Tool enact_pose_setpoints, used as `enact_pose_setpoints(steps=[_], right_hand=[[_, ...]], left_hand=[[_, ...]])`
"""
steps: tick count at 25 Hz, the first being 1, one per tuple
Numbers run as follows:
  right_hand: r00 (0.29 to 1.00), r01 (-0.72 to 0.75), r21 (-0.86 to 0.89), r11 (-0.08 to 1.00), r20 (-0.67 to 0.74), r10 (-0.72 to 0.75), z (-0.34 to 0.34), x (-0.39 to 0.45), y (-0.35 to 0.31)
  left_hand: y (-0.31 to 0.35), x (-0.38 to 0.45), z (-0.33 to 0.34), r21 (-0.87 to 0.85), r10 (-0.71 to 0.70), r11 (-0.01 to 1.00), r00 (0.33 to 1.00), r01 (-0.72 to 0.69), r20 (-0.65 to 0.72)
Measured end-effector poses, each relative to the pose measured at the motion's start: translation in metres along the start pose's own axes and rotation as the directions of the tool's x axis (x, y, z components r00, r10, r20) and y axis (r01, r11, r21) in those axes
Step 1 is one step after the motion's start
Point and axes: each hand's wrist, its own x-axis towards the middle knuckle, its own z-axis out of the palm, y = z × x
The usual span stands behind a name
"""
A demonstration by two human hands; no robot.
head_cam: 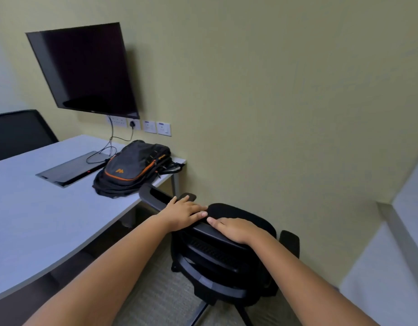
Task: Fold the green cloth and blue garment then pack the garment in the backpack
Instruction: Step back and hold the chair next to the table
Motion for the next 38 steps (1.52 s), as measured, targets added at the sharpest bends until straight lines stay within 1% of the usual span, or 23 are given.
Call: enact_pose_setpoints(steps=[2, 4, 5, 7, 8, 10, 11, 13, 15, 21, 24, 25, 27, 29, 32, 33, 35, 37, 38], right_hand=[[1.000, 0.004, -0.027, 1.000, 0.014, -0.003, -0.004, -0.011, 0.018], [1.000, 0.000, -0.064, 0.998, -0.027, -0.002, -0.006, -0.026, 0.031], [0.997, -0.004, -0.093, 0.996, -0.078, -0.003, -0.004, -0.032, 0.035], [0.972, -0.008, -0.137, 0.991, -0.234, -0.024, 0.001, -0.043, 0.043], [0.954, -0.006, -0.148, 0.989, -0.298, -0.039, 0.001, -0.047, 0.047], [0.931, 0.024, -0.158, 0.987, -0.357, -0.080, 0.000, -0.053, 0.058], [0.925, 0.053, -0.162, 0.985, -0.363, -0.110, -0.002, -0.056, 0.065], [0.921, 0.115, -0.183, 0.976, -0.349, -0.174, -0.008, -0.061, 0.080], [0.914, 0.152, -0.215, 0.965, -0.342, -0.220, -0.013, -0.067, 0.093], [0.852, 0.234, -0.262, 0.936, -0.409, -0.327, -0.016, -0.077, 0.110], [0.830, 0.243, -0.300, 0.923, -0.428, -0.357, -0.019, -0.083, 0.120], [0.809, 0.247, -0.314, 0.917, -0.454, -0.373, -0.020, -0.084, 0.124], [0.765, 0.257, -0.343, 0.903, -0.498, -0.407, -0.022, -0.082, 0.135], [0.774, 0.249, -0.372, 0.894, -0.479, -0.415, -0.027, -0.073, 0.144], [0.802, 0.235, -0.392, 0.889, -0.438, -0.405, -0.038, -0.055, 0.150], [0.807, 0.245, -0.394, 0.886, -0.423, -0.412, -0.042, -0.049, 0.149], [0.812, 0.305, -0.383, 0.872, -0.373, -0.448, -0.045, -0.034, 0.138], [0.817, 0.429, -0.340, 0.837, -0.248, -0.520, -0.040, -0.024, 0.112], [0.801, 0.497, -0.333, 0.801, -0.180, -0.572, -0.035, -0.019, 0.096]], left_hand=[[0.003, 0.008, 0.004, 0.046, 0.034, 0.998, 0.999, -0.035, 0.036], [0.003, 0.015, 0.001, 0.077, 0.024, 0.997, 0.997, -0.030, 0.072], [0.002, 0.018, 0.000, 0.081, 0.002, 0.997, 0.997, -0.009, 0.081], [0.002, 0.020, -0.001, 0.085, -0.034, 0.996, 0.997, 0.028, 0.065], [0.005, 0.017, 0.002, 0.089, -0.038, 0.995, 0.999, 0.035, 0.037], [0.017, 0.006, 0.012, 0.111, 0.027, 0.994, 0.994, -0.015, -0.101], [0.025, -0.003, 0.016, 0.117, 0.058, 0.992, 0.984, -0.038, -0.168], [0.042, -0.016, 0.021, 0.108, 0.070, 0.993, 0.964, -0.043, -0.255], [0.059, -0.023, 0.024, 0.077, 0.038, 0.997, 0.954, -0.015, -0.297], [0.086, -0.041, 0.038, 0.059, -0.027, 0.997, 0.914, 0.056, -0.405], [0.103, -0.051, 0.046, 0.030, -0.060, 0.996, 0.866, 0.086, -0.497], [0.110, -0.054, 0.046, 0.028, -0.079, 0.994, 0.855, 0.108, -0.512], [0.122, -0.060, 0.049, 0.019, -0.120, 0.989, 0.856, 0.150, -0.504], [0.132, -0.064, 0.051, 0.038, -0.152, 0.979, 0.845, 0.199, -0.512], [0.135, -0.063, 0.057, 0.017, -0.200, 0.962, 0.751, 0.271, -0.629], [0.136, -0.063, 0.057, 0.015, -0.208, 0.960, 0.749, 0.279, -0.629], [0.135, -0.065, 0.054, -0.003, -0.250, 0.954, 0.792, 0.300, -0.558], [0.126, -0.065, 0.052, -0.025, -0.321, 0.933, 0.800, 0.358, -0.508], [0.119, -0.067, 0.052, -0.016, -0.343, 0.923, 0.802, 0.385, -0.489]])
